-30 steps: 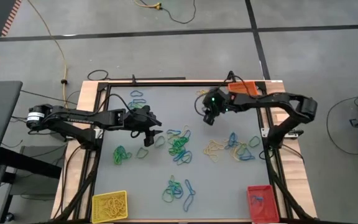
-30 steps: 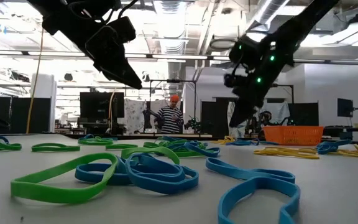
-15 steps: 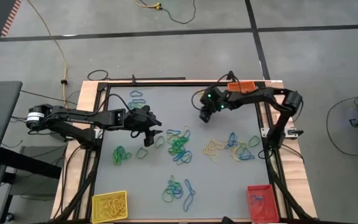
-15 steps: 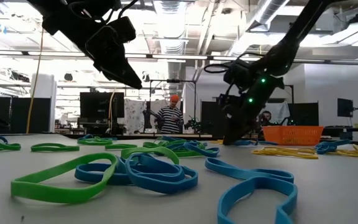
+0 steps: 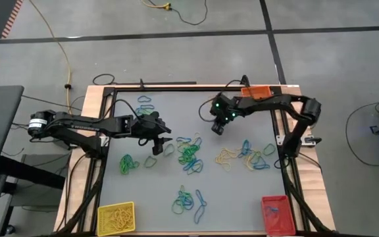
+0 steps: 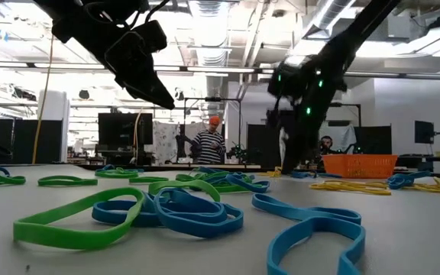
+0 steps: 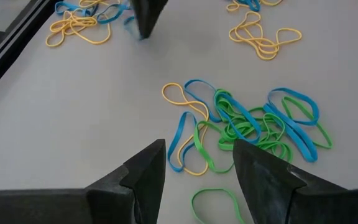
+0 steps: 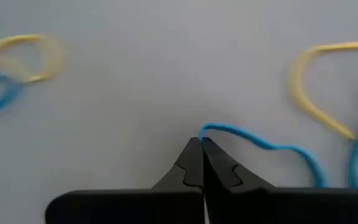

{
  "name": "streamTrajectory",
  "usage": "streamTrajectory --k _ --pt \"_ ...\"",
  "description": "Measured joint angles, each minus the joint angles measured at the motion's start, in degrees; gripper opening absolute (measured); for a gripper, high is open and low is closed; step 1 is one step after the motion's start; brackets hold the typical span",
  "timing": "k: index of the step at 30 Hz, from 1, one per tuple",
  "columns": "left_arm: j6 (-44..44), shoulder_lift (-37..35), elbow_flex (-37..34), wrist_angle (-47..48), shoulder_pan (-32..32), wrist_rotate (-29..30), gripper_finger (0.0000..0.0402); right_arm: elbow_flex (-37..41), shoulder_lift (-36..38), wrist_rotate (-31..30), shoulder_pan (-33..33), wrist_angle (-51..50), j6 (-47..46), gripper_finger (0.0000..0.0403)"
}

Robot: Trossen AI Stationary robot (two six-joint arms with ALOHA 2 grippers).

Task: Sort rubber bands into baskets
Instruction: Put the blue rubber band into the red bin

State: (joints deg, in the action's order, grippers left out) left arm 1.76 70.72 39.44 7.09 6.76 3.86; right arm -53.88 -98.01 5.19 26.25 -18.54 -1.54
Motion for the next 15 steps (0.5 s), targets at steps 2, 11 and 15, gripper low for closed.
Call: streamTrajectory --k 2,11,15 --pt "0.0 0.0 0.0 0.0 0.0 0.0 0.0178 -0.2 3.6 0.1 -2.2 -2.9 -0.6 0.0017" --pt "0.0 0.0 0.0 0.0 0.0 0.0 0.0178 -0.2 21.9 2.7 -16.7 -22.9 -9.8 0.0017" --pt "0.0 0.0 0.0 0.0 0.0 0.0 0.0178 -0.2 29.1 3.3 -25.8 -28.7 -17.8 0.0017"
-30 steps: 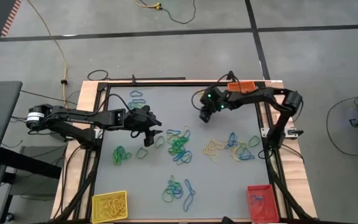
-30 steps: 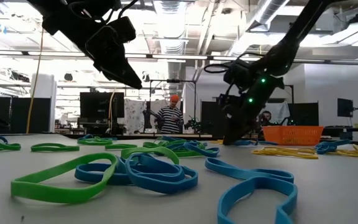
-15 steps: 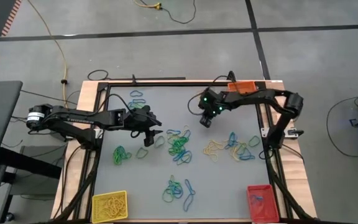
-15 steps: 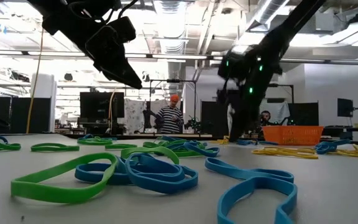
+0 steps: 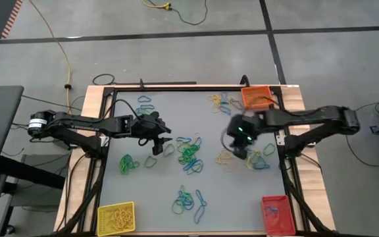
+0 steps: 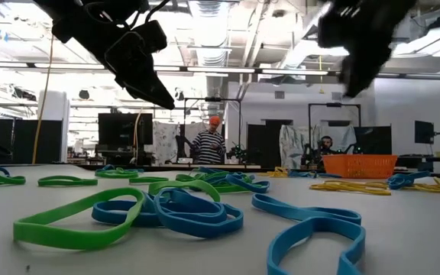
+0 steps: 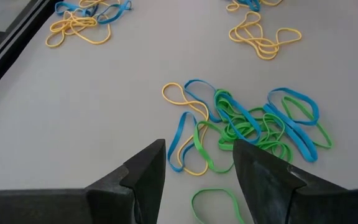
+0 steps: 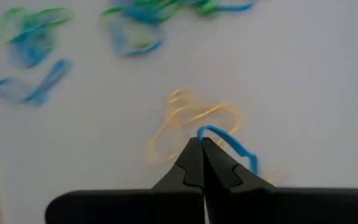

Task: Sort rubber bands into baskets
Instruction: Put the blue rubber band into the red bin

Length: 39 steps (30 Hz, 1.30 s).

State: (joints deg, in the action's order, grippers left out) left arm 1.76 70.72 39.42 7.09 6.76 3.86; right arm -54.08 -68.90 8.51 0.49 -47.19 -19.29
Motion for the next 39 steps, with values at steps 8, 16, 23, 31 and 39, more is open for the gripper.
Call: streamTrajectory --k 8,16,23,31,39 --pt "0.0 0.0 0.0 0.0 0.0 0.0 0.0178 0.0 5.6 0.6 -21.1 -5.1 -20.3 0.0017" --pt "0.0 0.0 0.0 0.1 0.0 0.0 0.0178 0.0 3.4 -2.1 -37.6 -5.1 -37.1 0.0017" --pt "0.0 0.0 0.0 0.0 0.0 0.0 0.0178 0.0 0.2 -2.8 -46.4 -5.1 -49.6 0.0018" --pt "0.0 0.0 0.0 0.0 0.0 0.0 0.0178 0.0 -3.0 -4.7 -55.8 -1.7 -65.6 0.0019" --pt "0.0 0.0 0.0 0.0 0.0 0.0 0.0178 0.0 -7.8 -7.2 -61.7 5.0 -76.7 0.0019"
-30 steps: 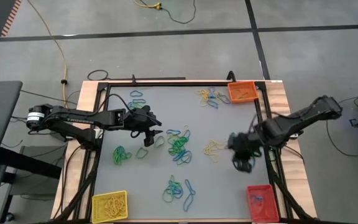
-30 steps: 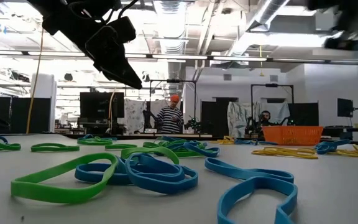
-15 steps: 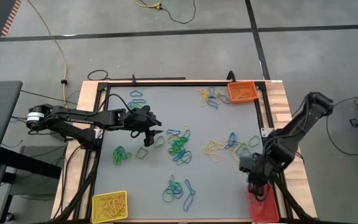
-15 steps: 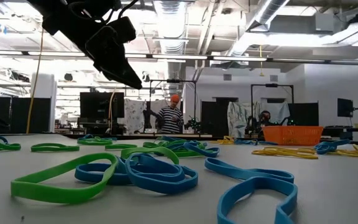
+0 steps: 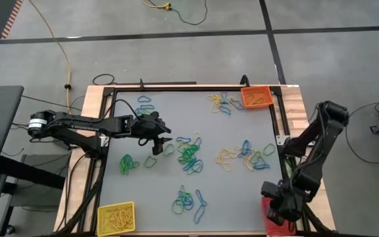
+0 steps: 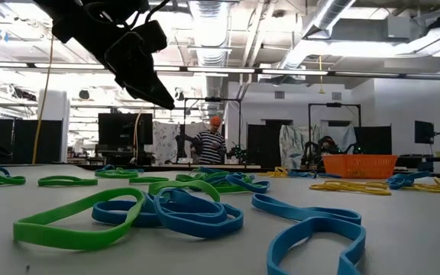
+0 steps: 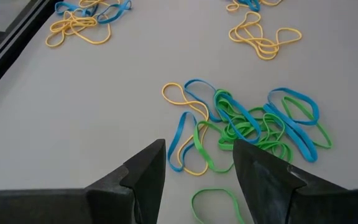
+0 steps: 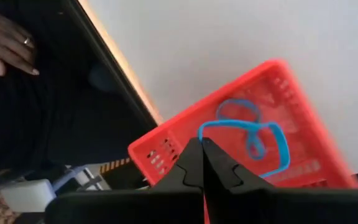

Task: Sort rubber bands into baskets
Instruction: Put the blue rubber band into the red bin

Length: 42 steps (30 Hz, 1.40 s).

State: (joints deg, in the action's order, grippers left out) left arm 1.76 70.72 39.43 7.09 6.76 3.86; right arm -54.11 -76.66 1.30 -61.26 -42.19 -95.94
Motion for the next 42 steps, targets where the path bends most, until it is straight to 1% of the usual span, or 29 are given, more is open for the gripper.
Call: streamTrajectory --k 5,8,10,16,22,25,28,34,42 --pt "0.0 0.0 0.0 0.0 0.0 0.0 0.0178 0.0 -3.5 0.0 -2.0 4.0 -3.8 0.002" --pt "0.0 0.0 0.0 0.0 0.0 0.0 0.0178 0.0 -5.1 0.1 -3.2 3.9 -7.1 0.0025" --pt "0.0 0.0 0.0 0.0 0.0 0.0 0.0178 0.0 -5.7 0.1 -3.9 3.0 -9.5 0.0036" --pt "0.0 0.0 0.0 0.0 0.0 0.0 0.0178 0.0 -6.1 0.5 -4.9 0.2 -15.3 0.0097" --pt "0.0 0.0 0.0 0.0 0.0 0.0 0.0178 0.0 -6.1 0.1 -4.7 0.4 -15.4 0.0185" --pt "0.0 0.0 0.0 0.0 0.0 0.0 0.0178 0.0 -6.1 -0.5 -4.1 0.4 -13.2 0.0222" --pt "0.0 0.0 0.0 0.0 0.0 0.0 0.0178 0.0 -6.0 -2.8 -2.7 0.4 -9.1 0.024" --pt "0.0 0.0 0.0 0.0 0.0 0.0 0.0178 0.0 -4.0 -7.4 1.8 -2.5 -0.4 0.024" --pt "0.0 0.0 0.0 0.0 0.0 0.0 0.0178 0.0 -1.9 -16.6 10.9 -13.5 11.0 0.0233"
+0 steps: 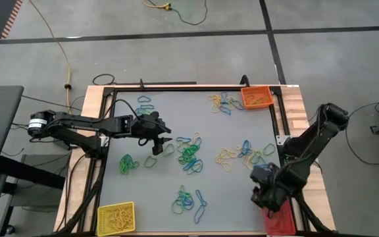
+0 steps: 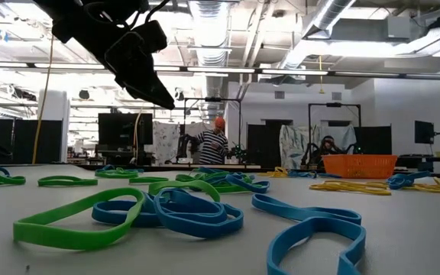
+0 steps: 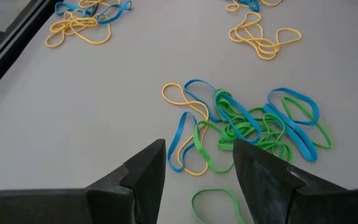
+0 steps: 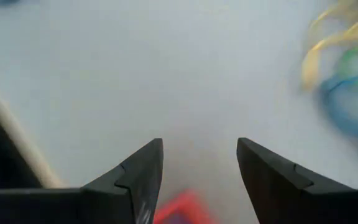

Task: Sort rubber bands into baskets
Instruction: Put the blue rubber band into the red bin

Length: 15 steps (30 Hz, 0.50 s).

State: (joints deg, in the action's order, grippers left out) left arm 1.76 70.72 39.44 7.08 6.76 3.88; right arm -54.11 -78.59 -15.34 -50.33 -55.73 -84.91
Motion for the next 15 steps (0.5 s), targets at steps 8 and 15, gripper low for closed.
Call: streamTrajectory --k 8,15 --pt "0.0 0.0 0.0 0.0 0.0 0.0 0.0178 0.0 -0.1 -6.4 12.4 -11.2 10.5 0.0232" --pt "0.0 0.0 0.0 0.0 0.0 0.0 0.0178 2.7 -0.1 -6.9 22.8 -10.0 15.9 0.0232"
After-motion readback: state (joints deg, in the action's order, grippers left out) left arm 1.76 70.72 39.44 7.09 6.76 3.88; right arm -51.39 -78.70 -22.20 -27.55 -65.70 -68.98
